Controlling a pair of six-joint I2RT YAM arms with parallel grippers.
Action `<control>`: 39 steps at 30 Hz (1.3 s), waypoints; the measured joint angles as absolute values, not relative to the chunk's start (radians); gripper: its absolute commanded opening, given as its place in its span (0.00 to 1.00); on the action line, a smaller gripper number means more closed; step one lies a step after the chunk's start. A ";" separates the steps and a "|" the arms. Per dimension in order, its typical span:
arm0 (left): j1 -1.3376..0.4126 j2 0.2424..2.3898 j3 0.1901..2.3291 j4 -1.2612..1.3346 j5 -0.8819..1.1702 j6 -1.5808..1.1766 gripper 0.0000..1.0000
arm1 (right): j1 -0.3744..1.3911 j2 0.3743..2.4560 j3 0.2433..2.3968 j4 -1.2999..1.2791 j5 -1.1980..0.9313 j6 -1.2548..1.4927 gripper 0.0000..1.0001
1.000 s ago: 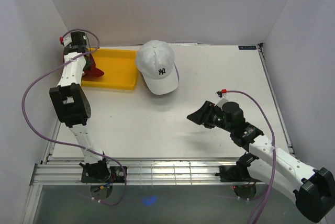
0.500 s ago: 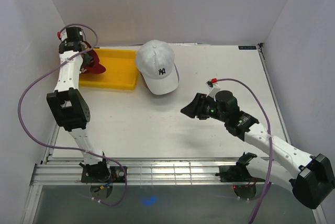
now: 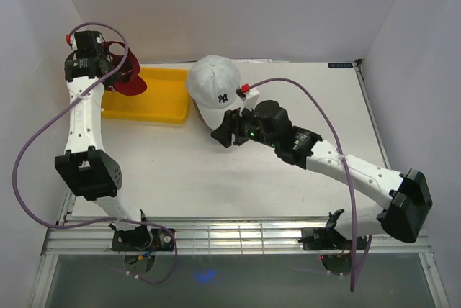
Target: Stack the hats
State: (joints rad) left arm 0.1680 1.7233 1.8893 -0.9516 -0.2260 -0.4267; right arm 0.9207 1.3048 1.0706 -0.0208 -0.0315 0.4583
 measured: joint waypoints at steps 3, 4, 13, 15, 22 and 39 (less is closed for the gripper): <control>0.167 1.652 1.866 -0.965 -0.192 -0.429 0.00 | 0.982 1.402 1.216 -0.022 0.022 0.373 0.63; 0.166 1.623 1.852 -0.966 -0.182 -0.430 0.00 | 1.006 1.439 1.271 -0.030 0.039 0.342 0.64; 0.159 1.494 1.807 -1.014 -0.115 -0.436 0.00 | 1.168 1.764 1.684 -0.052 0.173 0.053 0.69; 0.159 1.449 1.766 -1.014 -0.096 -0.439 0.00 | 1.187 1.812 1.717 -0.051 0.189 0.010 0.70; 0.156 1.294 1.648 -1.031 -0.052 -0.450 0.00 | 1.264 1.958 1.821 -0.020 0.292 -0.145 0.72; 0.155 1.124 1.497 -1.025 0.021 -0.461 0.00 | 1.400 2.114 1.948 0.179 0.613 -0.485 0.72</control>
State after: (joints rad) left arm 0.1547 1.1236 1.4967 -1.0248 0.0212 -0.4614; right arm 1.3998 2.1143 1.9480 0.1791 0.6128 -0.4854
